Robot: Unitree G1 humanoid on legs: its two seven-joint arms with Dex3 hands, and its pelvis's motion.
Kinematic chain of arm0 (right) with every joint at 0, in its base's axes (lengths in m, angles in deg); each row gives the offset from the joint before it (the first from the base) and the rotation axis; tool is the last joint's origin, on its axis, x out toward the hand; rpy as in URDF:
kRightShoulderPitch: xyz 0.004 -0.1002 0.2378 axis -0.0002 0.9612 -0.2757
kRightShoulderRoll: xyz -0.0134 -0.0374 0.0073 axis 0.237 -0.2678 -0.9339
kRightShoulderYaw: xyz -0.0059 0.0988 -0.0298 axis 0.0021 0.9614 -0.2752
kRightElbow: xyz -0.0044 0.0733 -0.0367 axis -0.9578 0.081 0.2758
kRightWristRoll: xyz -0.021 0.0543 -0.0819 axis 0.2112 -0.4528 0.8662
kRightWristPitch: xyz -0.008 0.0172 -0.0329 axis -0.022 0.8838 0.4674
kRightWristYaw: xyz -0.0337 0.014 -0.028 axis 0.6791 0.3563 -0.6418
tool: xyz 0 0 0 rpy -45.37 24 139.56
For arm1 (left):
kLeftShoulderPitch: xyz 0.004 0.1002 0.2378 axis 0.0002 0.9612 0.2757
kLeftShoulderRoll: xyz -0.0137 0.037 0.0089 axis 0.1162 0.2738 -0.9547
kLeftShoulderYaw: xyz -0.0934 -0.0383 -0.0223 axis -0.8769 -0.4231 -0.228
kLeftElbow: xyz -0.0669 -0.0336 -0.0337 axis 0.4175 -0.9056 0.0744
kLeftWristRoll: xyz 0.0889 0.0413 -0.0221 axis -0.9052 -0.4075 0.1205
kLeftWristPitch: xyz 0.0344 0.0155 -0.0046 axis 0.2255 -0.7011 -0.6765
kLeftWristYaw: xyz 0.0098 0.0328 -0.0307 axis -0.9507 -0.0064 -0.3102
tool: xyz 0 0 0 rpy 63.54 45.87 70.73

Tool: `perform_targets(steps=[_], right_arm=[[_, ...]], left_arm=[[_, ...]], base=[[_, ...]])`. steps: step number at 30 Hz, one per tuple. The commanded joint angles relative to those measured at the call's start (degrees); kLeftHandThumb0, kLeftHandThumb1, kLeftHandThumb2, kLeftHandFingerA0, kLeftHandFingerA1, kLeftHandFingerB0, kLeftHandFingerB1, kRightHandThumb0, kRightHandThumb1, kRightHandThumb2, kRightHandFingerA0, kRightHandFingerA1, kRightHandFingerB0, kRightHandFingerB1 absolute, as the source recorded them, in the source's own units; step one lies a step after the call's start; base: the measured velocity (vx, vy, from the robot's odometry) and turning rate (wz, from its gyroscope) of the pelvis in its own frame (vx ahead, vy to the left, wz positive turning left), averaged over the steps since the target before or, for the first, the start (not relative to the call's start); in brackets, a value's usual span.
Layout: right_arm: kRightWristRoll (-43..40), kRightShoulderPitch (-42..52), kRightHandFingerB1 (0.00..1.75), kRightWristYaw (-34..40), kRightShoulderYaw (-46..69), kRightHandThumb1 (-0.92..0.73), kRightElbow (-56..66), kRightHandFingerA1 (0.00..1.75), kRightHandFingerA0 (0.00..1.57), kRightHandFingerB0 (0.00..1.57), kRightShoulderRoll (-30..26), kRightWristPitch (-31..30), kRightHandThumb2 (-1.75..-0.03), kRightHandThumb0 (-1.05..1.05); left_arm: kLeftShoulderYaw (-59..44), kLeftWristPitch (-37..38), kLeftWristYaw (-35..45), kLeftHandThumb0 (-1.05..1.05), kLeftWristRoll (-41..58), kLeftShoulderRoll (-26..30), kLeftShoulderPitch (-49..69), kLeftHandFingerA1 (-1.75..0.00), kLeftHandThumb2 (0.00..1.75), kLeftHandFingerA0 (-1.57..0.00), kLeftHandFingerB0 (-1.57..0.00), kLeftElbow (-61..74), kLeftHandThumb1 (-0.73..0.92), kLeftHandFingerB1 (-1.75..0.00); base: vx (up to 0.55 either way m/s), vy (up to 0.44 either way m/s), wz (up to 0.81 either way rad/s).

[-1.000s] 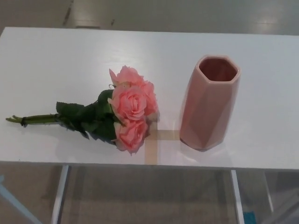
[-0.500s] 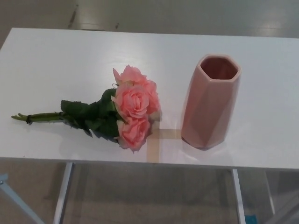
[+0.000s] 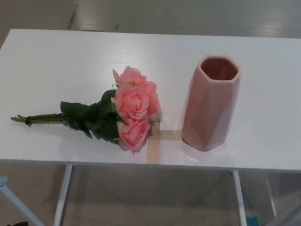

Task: Use the left hand to pick up the rose and then lift and insert it into the pink vase.

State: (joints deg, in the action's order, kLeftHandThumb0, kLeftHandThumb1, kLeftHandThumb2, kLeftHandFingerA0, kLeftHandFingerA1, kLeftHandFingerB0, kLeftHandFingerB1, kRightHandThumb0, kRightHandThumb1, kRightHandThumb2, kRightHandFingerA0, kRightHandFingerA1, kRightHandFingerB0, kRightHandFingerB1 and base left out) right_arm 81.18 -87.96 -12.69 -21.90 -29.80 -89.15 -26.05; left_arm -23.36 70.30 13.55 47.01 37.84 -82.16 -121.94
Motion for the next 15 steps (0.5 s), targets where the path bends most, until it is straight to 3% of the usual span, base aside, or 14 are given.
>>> perform_targets(steps=[1, 2, 3, 4, 5, 7, 8, 9, 10, 11, 12, 13, 14, 15], right_arm=[[0.7, -0.1, 0.45, 0.5, -0.8, -0.57, -0.4, 0.49, 0.68, 0.58, -0.9, 0.7, -0.56, -0.24], [0.8, -0.3, 0.45, 0.6, -0.9, -0.57, -0.5, 0.49, 0.68, 0.58, -0.9, 0.5, -0.56, -0.24], [0.8, -0.4, 0.45, 0.5, -0.9, -0.57, -0.5, 0.49, 0.67, 0.58, -0.9, 0.3, -0.57, -0.24], [0.7, -0.4, 0.45, 0.5, -0.9, -0.57, -0.6, 0.49, 0.67, 0.58, -0.9, 0.2, -0.57, -0.23], [0.6, -0.4, 0.45, 0.5, -0.9, -0.57, -0.6, 0.49, 0.66, 0.58, -1.0, 0.1, -0.57, -0.23], [0.6, -0.6, 0.45, 0.6, -1.0, -0.57, -0.7, 0.49, 0.66, 0.58, -1.0, -0.1, -0.57, -0.23], [0.7, -0.7, 0.45, 0.7, -1.1, -0.57, -0.6, 0.49, 0.66, 0.58, -1.0, -0.1, -0.57, -0.23], [0.8, -0.8, 0.45, 0.7, -1.2, -0.57, -0.6, 0.49, 0.66, 0.58, -1.0, -0.2, -0.57, -0.23], [0.9, -0.8, 0.45, 0.9, -1.3, -0.57, -0.6, 0.49, 0.66, 0.58, -1.0, -0.2, -0.57, -0.23], [0.8, -0.9, 0.45, 0.8, -1.3, -0.57, -0.6, 0.49, 0.66, 0.59, -1.0, -0.2, -0.57, -0.23], [0.7, -1.0, 0.45, 0.8, -1.3, -0.57, -0.6, 0.49, 0.66, 0.59, -1.0, -0.2, -0.57, -0.23], [0.7, -1.0, 0.45, 0.7, -1.2, -0.57, -0.5, 0.49, 0.66, 0.59, -1.1, -0.1, -0.56, -0.23], [0.6, -1.1, 0.45, 0.7, -1.3, -0.57, -0.5, 0.49, 0.66, 0.59, -1.1, -0.1, -0.56, -0.23], [0.6, -1.1, 0.45, 0.6, -1.3, -0.57, -0.5, 0.49, 0.66, 0.59, -1.1, -0.1, -0.56, -0.23]], left_arm=[[6.6, -1.2, 25.5, -0.52, 9.1, 3.3, 11.6, -0.45, 0.65, -0.4, -0.57, 24.8, 0.36, -0.49], [7.0, -1.4, 26.7, -0.52, 10.2, 3.4, 12.6, -0.45, 0.65, -0.4, -0.57, 26.9, 0.36, -0.49], [7.3, -2.7, 27.5, -0.44, 11.2, 3.5, 13.5, -0.4, 0.53, -0.5, -0.64, 29.2, 0.41, -0.43], [7.8, -4.7, 28.5, -0.43, 12.4, 3.9, 14.6, -0.42, 0.52, -0.57, -0.65, 32.1, 0.41, -0.43], [8.4, -5.9, 29.3, -0.46, 13.3, 4.1, 15.4, -0.55, 0.71, -0.57, -0.53, 34.4, 0.34, -0.5], [9.2, -7.8, 30.2, -0.42, 14.6, 4.6, 16.9, -0.58, 0.71, -0.62, -0.53, 38.3, 0.33, -0.52], [9.5, -8.3, 30.2, -0.38, 15.0, 4.8, 17.6, -0.46, 0.52, -0.66, -0.64, 40.0, 0.39, -0.43], [9.7, -8.7, 30.2, -0.38, 15.3, 5.1, 18.1, -0.46, 0.52, -0.66, -0.64, 41.4, 0.39, -0.43], [10.3, -8.6, 30.5, -0.42, 15.6, 5.4, 18.9, -0.57, 0.7, -0.61, -0.54, 43.7, 0.34, -0.51], [10.8, -8.1, 30.4, -0.37, 16.2, 5.4, 20.0, -0.45, 0.52, -0.61, -0.64, 46.6, 0.4, -0.43], [11.0, -8.0, 30.4, -0.37, 16.5, 5.5, 20.5, -0.45, 0.52, -0.61, -0.64, 47.9, 0.4, -0.43], [11.4, -7.4, 30.3, -0.44, 16.7, 5.6, 21.1, -0.54, 0.67, -0.56, -0.56, 49.8, 0.34, -0.51], [11.9, -7.0, 30.2, -0.44, 16.9, 5.8, 21.8, -0.53, 0.67, -0.54, -0.56, 51.9, 0.34, -0.5], [12.1, -6.9, 30.3, -0.36, 17.2, 5.9, 22.3, -0.45, 0.52, -0.57, -0.61, 53.2, 0.4, -0.42]], base=[[0.0, 0.0, 0.0], [0.0, 0.0, 0.0], [0.0, 0.0, 0.0], [0.0, 0.0, 0.0], [0.0, 0.0, 0.0], [0.0, 0.0, 0.0], [0.0, 0.0, 0.0], [0.0, 0.0, 0.0], [0.0, 0.0, 0.0], [0.0, 0.0, 0.0], [0.0, 0.0, 0.0], [0.0, 0.0, 0.0], [0.0, 0.0, 0.0], [0.0, 0.0, 0.0]])
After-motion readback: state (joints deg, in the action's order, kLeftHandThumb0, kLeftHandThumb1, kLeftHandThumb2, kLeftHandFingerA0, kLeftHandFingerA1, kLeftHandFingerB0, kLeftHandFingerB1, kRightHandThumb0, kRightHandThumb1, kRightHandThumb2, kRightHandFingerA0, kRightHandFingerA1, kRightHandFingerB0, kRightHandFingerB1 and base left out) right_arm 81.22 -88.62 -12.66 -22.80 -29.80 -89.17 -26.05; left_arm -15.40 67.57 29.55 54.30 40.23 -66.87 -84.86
